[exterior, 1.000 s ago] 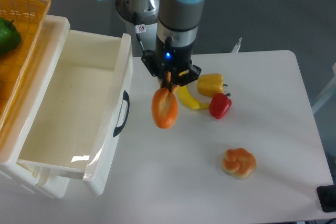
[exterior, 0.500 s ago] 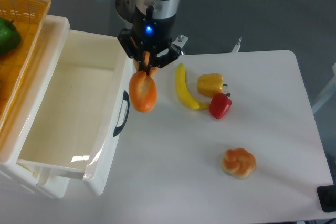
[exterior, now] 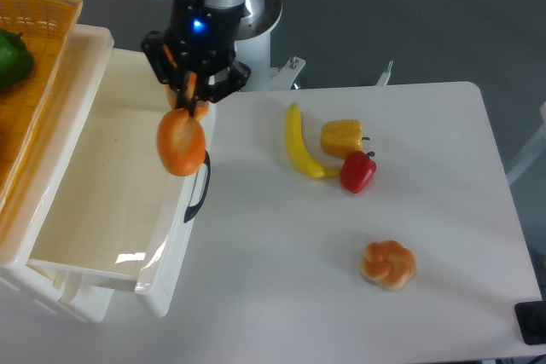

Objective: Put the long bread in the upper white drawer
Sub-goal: 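Move the gripper over the drawer and lower the bread inside, then open the gripper to release the bread into the drawer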

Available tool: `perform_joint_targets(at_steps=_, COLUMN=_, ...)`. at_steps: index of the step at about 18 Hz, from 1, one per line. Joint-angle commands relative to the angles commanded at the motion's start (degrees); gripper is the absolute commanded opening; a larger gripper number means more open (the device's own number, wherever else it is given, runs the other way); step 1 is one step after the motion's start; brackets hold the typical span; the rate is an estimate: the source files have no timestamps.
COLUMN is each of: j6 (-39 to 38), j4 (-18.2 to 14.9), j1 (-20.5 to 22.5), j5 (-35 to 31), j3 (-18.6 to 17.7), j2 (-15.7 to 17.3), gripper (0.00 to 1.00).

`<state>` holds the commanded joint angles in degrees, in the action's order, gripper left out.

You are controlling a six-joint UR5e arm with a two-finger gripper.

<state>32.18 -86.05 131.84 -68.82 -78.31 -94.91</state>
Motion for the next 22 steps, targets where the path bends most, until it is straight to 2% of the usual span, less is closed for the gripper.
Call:
perform_joint_targets(at_steps=3, j6=-2.64, j4=2.46, j1=-2.38, j5=0.00, j3=0.00, j2=-1.50, gripper=0.00)
perform_joint_targets(at_steps=6, j6=-2.91, j4=2.56, j1=-3.25, j5=-0.26, j3=-0.09, j2=-2.55, gripper=0.00)
perform_joint_targets(at_steps=15, j6=-2.73, j4=3.17, j1=-4.14, j5=-0.53, j3=-2.99, j2=-2.73, gripper=0.00)
perform_joint_targets(at_steps=16, j6=-2.73, j4=3.26, j1=-4.14, j5=-0.61, j3=-3.16, j2=-2.82, gripper=0.03)
perform_joint_targets(at_steps=18, j6=-2.82, j4=4.22, j1=-4.31, j5=-0.79, j3=-3.52, j2=-3.61, gripper=0.16)
perform_joint_targets(at_steps=20, j6=-2.47, j4=4.49, j1=-4.67, j5=-0.88, j3=-3.78, j2=-4.14, gripper=0.41)
perform_joint_targets(at_steps=21, j6=-2.38, j4=4.49, j1=-4.67, j5=-0.88, j3=-3.78, j2=-4.14, gripper=0.46)
perform_joint_targets(at_steps=22, j6=-2.30, j4=4.75, j1=-4.67, j5=-0.88, j3=-3.78, j2=-4.14, gripper=0.63)
